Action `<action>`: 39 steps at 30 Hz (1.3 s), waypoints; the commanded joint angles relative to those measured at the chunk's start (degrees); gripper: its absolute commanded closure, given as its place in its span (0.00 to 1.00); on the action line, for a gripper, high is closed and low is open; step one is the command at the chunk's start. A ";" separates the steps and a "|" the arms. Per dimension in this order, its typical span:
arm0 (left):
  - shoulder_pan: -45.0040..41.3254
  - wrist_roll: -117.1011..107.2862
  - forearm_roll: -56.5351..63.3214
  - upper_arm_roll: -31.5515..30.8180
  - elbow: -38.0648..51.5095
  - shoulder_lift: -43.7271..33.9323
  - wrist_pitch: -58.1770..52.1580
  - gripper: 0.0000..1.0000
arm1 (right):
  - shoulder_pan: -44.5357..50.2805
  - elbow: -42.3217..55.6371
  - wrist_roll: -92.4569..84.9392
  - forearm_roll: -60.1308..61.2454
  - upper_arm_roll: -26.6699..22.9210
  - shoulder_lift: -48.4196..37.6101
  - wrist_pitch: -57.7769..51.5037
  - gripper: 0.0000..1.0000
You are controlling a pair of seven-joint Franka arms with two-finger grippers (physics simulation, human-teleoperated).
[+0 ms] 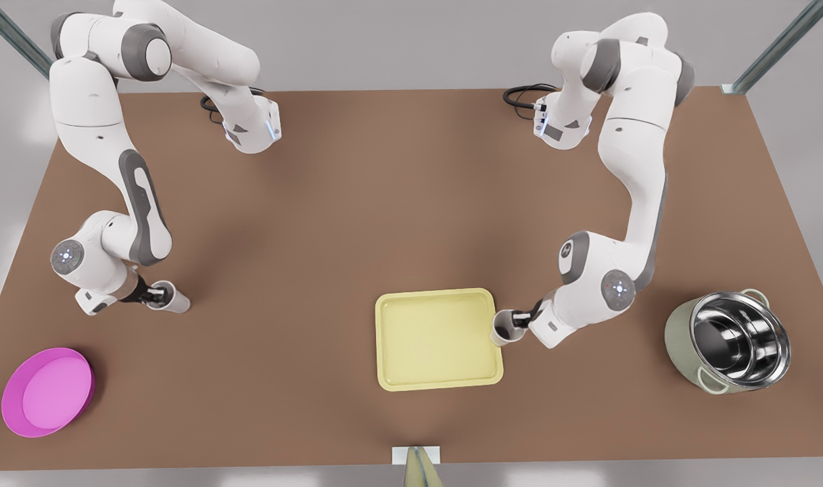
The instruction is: Use both arms to respectively pick up the white IKEA cups from the middle-left and middle-right positions, then place the white IKEA cups onto the middle-middle tray, ensuring that the cups remain upright and do not tip over
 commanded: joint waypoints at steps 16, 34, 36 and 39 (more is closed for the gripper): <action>-4.93 -24.36 -0.36 -0.98 10.04 10.87 1.51 0.33 | 8.53 10.85 4.65 9.39 7.26 -0.43 -11.63 0.79; 7.20 4.11 15.73 2.01 -0.68 -27.01 -37.60 0.00 | 40.26 40.47 37.17 21.70 6.64 20.22 -6.36 0.79; 6.93 3.59 13.62 1.92 -0.68 -27.01 -37.69 0.00 | 42.90 43.89 39.90 21.44 4.71 22.86 -6.01 0.79; 9.04 3.76 11.42 2.10 -0.85 -25.96 -42.09 0.00 | 45.18 45.57 39.98 21.44 2.69 24.88 -3.99 0.79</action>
